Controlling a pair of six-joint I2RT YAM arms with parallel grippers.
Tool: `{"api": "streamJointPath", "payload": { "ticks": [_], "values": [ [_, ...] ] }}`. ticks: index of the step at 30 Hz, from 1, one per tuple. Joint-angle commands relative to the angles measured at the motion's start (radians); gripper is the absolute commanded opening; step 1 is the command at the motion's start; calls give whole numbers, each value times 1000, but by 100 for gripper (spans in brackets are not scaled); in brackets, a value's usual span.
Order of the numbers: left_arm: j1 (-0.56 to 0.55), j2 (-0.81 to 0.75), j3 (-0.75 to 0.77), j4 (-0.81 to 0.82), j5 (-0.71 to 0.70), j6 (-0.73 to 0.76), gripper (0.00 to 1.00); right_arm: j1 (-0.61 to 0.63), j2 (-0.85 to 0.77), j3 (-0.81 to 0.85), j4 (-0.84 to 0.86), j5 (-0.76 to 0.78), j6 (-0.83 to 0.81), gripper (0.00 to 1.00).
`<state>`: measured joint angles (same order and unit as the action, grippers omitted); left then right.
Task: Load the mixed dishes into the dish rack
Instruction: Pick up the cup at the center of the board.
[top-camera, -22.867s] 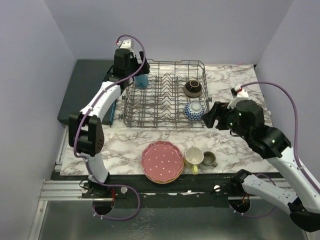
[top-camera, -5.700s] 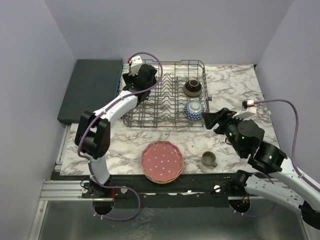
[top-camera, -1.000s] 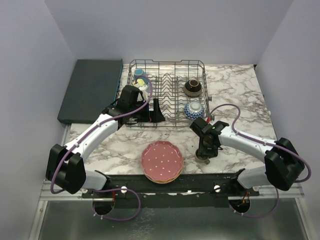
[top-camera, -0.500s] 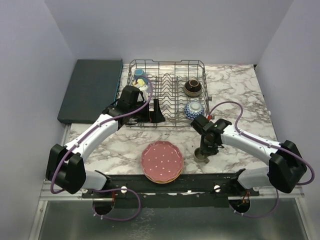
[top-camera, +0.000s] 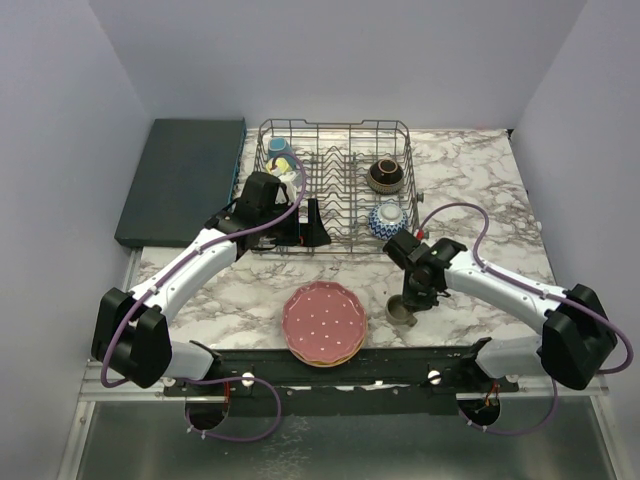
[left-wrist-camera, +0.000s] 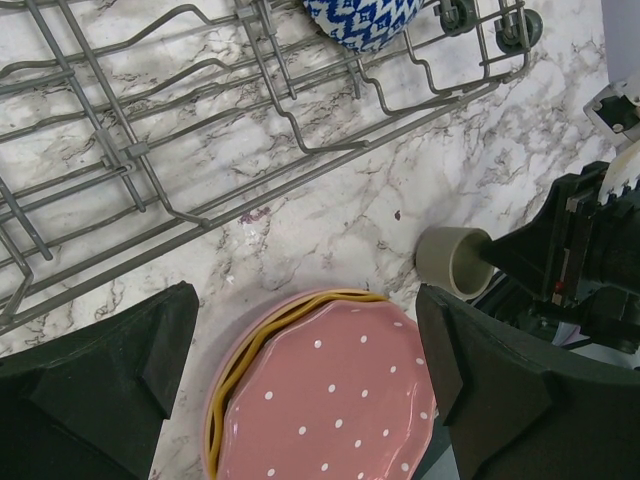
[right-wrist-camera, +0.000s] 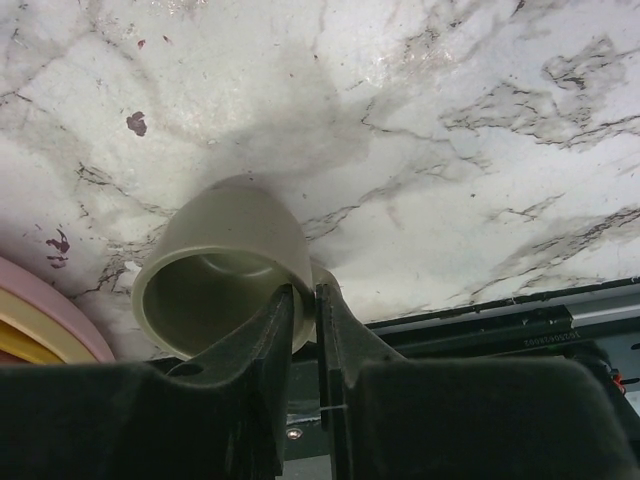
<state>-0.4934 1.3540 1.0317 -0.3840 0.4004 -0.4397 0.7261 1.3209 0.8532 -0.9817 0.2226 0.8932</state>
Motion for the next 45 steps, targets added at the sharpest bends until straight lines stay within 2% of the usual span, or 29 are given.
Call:
{"api": "streamJointPath", "payload": {
  "ticks": [1,10,30,45],
  "values": [
    [-9,-5,-12,7,3,12,99,-2,-25,-19,1,-4,13,19],
    [-16,-6,-16,7,-2,15,99,-3,-51,-59,57,-31,14,0],
    [-25,-13,-12,6,19,42,99,-2,-203,-23,32,22,25,0],
    [-27,-32,41,7,187,-46,99,-3,-305,62,112,33,-32,0]
  ]
}}
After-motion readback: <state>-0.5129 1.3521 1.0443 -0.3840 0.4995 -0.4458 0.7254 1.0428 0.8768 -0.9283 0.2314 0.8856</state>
